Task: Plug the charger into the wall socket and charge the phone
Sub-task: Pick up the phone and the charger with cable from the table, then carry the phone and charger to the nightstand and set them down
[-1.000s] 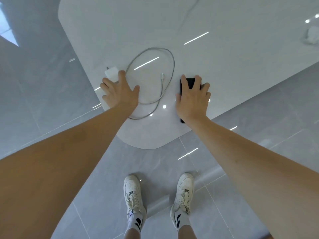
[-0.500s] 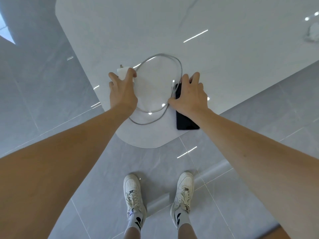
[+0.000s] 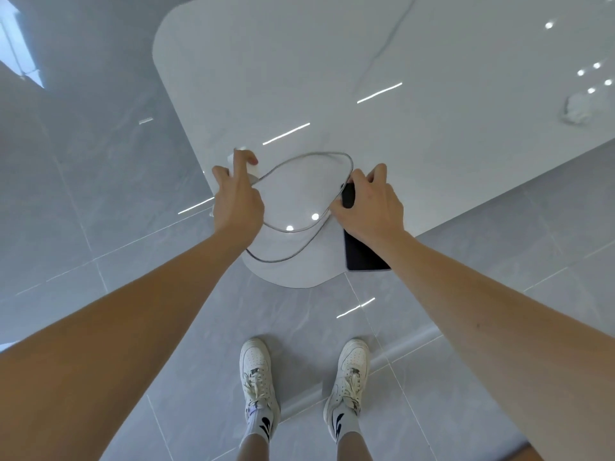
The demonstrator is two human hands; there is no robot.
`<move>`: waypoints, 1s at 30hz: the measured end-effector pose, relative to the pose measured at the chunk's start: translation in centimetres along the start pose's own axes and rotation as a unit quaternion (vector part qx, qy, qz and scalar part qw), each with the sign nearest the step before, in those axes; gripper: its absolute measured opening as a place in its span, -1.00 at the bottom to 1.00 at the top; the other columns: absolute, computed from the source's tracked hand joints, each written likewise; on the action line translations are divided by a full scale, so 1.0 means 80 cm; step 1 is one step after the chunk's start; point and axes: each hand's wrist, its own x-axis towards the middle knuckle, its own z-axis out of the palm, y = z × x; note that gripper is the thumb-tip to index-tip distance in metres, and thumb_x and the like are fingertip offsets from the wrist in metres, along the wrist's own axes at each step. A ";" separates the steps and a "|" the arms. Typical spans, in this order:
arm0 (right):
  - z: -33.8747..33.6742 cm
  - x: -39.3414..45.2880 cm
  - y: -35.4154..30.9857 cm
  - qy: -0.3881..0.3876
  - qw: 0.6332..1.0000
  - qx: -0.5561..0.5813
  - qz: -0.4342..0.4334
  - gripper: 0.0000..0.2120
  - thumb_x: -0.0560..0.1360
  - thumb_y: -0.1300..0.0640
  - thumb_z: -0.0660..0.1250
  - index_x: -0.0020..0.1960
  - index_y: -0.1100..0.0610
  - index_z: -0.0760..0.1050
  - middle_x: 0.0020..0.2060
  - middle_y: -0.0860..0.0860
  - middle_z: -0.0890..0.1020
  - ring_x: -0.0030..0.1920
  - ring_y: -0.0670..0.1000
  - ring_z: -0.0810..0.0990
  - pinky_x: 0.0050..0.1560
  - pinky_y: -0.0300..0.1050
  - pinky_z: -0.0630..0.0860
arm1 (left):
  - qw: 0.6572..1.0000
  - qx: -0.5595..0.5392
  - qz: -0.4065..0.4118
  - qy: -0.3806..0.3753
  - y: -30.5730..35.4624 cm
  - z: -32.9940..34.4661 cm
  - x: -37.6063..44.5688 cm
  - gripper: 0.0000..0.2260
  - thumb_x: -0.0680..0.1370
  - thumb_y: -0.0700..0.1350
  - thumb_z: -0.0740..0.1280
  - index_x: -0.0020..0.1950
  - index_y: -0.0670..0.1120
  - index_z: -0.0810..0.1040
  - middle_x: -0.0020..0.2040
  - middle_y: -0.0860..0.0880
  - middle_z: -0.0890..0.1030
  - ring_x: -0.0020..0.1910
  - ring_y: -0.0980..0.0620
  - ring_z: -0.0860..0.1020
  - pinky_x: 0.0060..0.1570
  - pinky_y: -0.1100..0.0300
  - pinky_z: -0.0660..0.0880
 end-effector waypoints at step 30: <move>-0.325 -0.320 -0.377 -0.069 0.901 0.006 -0.428 -0.61 0.40 -0.14 0.37 0.06 0.11 0.43 0.06 0.00 0.29 -0.12 0.17 0.49 -0.23 -0.06 0.43 | 0.931 -0.020 -0.176 0.319 0.038 -0.496 -0.481 -0.48 0.50 -0.40 0.15 0.27 0.16 0.32 0.16 -0.05 0.32 -0.37 -0.10 0.47 -0.41 0.05 0.47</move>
